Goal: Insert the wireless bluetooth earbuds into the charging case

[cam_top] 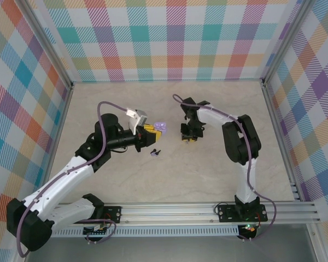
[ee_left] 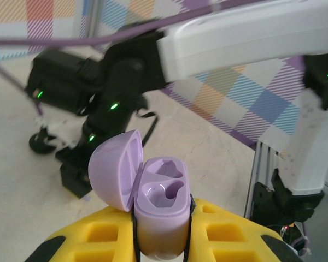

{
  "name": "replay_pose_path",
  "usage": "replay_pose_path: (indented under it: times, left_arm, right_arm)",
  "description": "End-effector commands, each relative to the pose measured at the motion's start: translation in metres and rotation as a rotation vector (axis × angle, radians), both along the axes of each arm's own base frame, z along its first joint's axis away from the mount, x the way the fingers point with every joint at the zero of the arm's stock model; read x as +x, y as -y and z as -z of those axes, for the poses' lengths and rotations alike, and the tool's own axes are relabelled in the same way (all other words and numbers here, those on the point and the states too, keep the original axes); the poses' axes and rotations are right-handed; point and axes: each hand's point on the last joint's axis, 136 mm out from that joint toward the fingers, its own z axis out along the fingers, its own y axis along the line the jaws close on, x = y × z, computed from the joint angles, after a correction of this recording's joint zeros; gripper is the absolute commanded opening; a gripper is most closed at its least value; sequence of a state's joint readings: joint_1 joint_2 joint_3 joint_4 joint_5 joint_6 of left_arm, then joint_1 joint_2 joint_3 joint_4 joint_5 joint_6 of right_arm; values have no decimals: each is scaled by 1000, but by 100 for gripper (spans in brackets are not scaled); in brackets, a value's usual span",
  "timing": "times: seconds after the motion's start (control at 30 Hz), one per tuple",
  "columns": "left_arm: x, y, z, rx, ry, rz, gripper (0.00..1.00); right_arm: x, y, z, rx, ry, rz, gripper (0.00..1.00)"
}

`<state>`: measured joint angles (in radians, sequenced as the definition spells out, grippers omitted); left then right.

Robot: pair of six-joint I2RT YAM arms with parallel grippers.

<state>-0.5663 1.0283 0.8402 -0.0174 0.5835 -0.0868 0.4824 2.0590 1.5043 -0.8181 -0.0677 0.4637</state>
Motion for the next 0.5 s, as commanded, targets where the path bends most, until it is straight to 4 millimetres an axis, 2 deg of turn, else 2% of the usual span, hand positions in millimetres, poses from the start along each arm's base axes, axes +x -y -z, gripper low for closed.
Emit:
replay_pose_path:
  times: [0.0, 0.23, 0.47]
  left_arm:
    - [17, -2, 13, 2, -72, -77, 12]
    - [43, -3, 37, 0, -156, -194, 12]
    - [62, -5, 59, 3, -198, -273, 12]
  right_arm:
    - [18, -11, -34, 156, 122, 40, 22]
    - [18, -8, -70, 329, 219, 74, 21]
    - [9, -13, -122, 469, 332, 26, 22]
